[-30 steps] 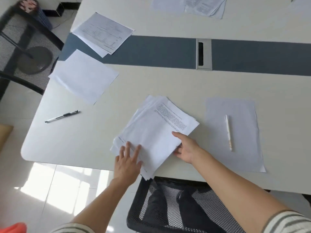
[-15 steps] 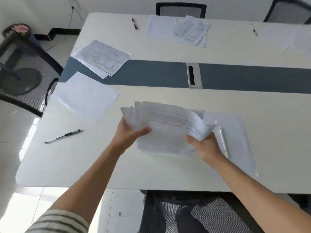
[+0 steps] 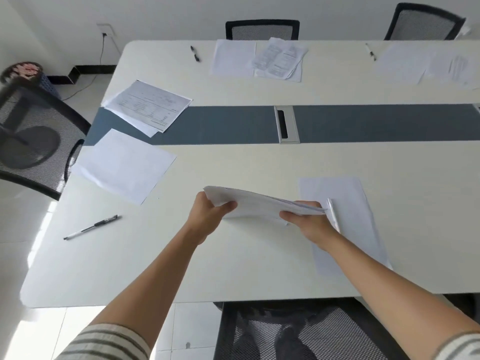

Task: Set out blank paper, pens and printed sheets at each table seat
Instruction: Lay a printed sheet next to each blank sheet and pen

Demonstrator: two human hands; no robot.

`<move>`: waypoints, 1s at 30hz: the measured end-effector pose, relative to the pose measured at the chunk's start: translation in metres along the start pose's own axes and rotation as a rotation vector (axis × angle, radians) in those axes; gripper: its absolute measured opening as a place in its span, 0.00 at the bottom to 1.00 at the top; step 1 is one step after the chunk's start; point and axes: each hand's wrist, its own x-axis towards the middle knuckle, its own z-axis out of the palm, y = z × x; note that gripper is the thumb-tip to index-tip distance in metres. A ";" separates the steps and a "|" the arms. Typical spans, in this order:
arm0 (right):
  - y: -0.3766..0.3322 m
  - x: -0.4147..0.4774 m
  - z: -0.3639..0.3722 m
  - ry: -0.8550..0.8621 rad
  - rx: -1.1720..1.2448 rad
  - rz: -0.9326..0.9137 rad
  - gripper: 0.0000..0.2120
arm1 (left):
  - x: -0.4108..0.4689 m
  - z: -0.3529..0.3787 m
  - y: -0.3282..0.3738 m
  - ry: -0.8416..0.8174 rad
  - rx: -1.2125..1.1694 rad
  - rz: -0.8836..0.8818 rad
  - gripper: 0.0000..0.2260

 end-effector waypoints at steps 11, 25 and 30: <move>0.076 0.048 0.010 0.165 -0.144 0.255 0.13 | -0.008 0.023 -0.057 0.240 0.480 -0.174 0.24; 0.112 0.014 -0.082 0.168 -0.926 0.049 0.31 | -0.032 0.085 -0.123 -0.326 1.310 -0.025 0.35; 0.146 0.003 -0.106 -0.096 -1.098 0.208 0.40 | -0.025 0.094 -0.130 -0.319 1.330 -0.032 0.40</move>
